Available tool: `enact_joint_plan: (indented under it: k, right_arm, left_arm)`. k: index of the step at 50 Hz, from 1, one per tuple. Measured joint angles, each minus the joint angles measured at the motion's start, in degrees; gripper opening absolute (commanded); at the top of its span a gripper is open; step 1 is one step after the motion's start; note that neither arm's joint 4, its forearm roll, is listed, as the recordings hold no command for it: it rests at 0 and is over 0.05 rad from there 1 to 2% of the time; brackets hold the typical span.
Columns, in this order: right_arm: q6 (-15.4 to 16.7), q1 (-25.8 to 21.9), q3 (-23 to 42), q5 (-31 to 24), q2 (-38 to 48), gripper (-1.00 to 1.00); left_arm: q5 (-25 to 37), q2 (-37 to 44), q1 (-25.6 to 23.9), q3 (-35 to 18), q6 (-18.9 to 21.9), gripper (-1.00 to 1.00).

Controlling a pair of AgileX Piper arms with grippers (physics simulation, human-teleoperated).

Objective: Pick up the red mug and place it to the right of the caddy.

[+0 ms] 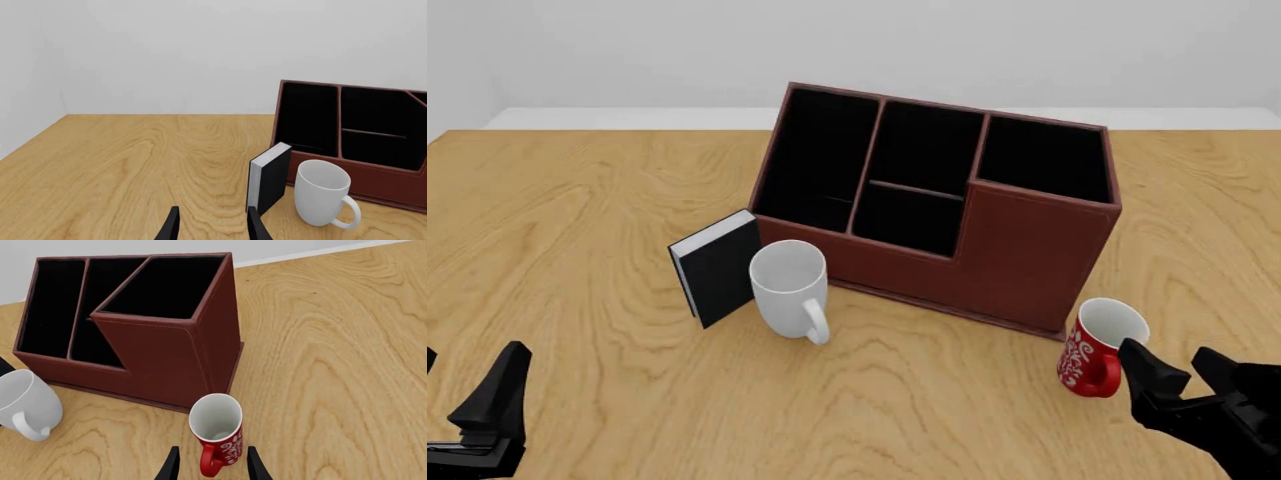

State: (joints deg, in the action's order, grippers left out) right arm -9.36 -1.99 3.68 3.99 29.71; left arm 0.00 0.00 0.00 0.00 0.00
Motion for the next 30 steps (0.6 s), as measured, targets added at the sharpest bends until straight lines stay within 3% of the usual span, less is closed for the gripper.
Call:
enact_joint_plan:
  k: [30]
  right_arm:
    - [-2.1, -0.4, -3.4, 12.8, 12.4, 1.00]
  left_arm:
    - [0.0, 0.0, 0.0, 0.0, 0.0, 1.00]
